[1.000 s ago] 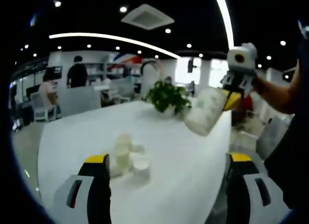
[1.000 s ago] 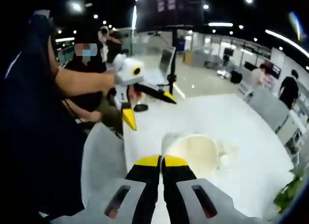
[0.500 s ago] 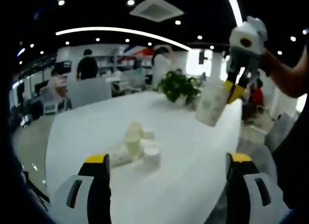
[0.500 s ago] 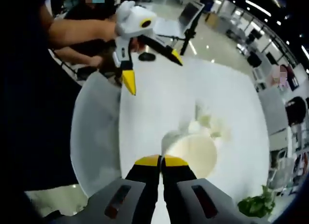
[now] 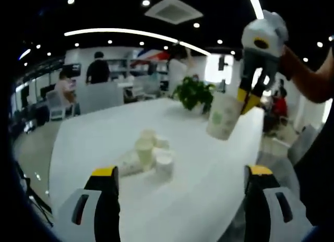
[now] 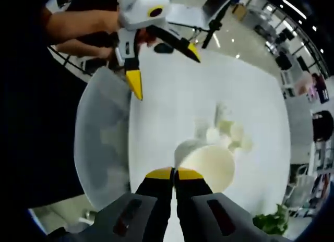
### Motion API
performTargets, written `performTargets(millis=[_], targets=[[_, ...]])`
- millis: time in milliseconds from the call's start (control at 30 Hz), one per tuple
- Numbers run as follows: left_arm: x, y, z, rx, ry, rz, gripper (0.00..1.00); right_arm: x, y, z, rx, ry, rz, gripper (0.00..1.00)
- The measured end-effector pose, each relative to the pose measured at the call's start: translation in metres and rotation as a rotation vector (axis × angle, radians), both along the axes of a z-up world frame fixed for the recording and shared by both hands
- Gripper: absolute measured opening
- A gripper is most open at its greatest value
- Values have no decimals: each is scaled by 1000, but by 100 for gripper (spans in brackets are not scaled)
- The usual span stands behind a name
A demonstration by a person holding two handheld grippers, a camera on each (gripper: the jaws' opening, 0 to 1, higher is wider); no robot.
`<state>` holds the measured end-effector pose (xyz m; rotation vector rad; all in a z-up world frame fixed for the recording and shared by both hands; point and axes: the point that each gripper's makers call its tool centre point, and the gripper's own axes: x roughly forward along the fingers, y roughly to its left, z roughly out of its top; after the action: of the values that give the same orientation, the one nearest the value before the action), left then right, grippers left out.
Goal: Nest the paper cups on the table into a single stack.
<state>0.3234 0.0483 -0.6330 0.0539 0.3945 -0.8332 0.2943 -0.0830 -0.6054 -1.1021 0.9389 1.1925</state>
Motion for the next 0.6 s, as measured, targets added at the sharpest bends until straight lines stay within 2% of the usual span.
performTargets(millis=[300, 600], targets=[[0, -2, -2, -2, 2, 5, 98, -4, 6, -26, -24, 25, -4, 0], [0, 5, -7, 6, 4, 26, 98, -7, 10, -54, -47, 30, 7, 0]])
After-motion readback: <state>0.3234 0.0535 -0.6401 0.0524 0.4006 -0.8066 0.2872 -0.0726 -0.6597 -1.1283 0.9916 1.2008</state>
